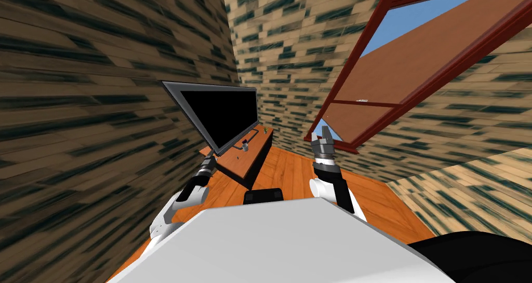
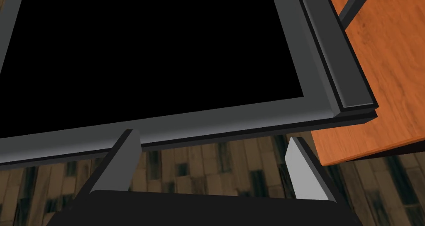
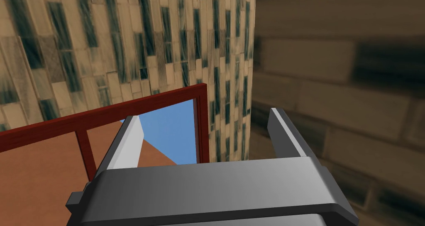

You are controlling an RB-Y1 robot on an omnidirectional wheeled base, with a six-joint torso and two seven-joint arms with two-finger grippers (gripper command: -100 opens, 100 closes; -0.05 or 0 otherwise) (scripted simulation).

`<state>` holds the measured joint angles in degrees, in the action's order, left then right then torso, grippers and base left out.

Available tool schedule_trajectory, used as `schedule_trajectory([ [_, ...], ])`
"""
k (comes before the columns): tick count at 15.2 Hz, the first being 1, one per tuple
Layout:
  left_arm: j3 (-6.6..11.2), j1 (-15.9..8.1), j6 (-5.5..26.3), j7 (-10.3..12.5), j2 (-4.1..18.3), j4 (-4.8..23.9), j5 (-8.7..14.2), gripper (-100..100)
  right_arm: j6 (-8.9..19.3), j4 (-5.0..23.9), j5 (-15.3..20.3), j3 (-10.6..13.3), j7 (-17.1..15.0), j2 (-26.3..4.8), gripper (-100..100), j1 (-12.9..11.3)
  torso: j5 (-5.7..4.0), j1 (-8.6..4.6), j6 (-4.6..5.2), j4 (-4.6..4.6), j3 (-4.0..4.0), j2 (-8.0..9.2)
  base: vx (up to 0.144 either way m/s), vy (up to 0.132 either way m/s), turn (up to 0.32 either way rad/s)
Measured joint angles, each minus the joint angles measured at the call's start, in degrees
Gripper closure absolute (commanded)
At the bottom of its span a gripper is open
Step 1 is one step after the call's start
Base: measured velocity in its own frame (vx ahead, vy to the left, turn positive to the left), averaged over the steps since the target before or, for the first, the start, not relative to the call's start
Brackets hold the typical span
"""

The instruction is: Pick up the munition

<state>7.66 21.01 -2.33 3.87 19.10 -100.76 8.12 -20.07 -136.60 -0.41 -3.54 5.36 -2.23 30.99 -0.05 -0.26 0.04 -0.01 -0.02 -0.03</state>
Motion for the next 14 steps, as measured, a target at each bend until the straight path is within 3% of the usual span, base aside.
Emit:
schedule_trajectory([
  [3, 1.06, -1.88, 3.29, 0.38, 1.08, 3.35, 1.01, -100, 0.0, 0.0, 0.0, -0.01, 0.0, 0.0, 0, 0.0, 0.01, 0.12, -0.03, 0.01, 0.03, 0.06, -0.002, -0.034, -0.048],
  [10, 3.55, -3.17, 9.85, 1.14, 2.8, 9.55, 3.36, -100, 0.0, 0.0, 0.0, -0.01, 0.0, 0.0, 0, 0.0, 0.03, 0.18, -0.05, 0.02, 0.07, 0.13, -0.006, -0.021, -0.047],
  [14, 3.96, -3.69, 12.02, 1.29, 3.18, 10.42, 3.74, -100, 0.0, 0.0, 0.0, -0.01, 0.0, 0.0, 0, 0.01, 0.02, 0.1, -0.04, 0.01, 0.04, 0.06, 0.015, -0.037, -0.039],
])
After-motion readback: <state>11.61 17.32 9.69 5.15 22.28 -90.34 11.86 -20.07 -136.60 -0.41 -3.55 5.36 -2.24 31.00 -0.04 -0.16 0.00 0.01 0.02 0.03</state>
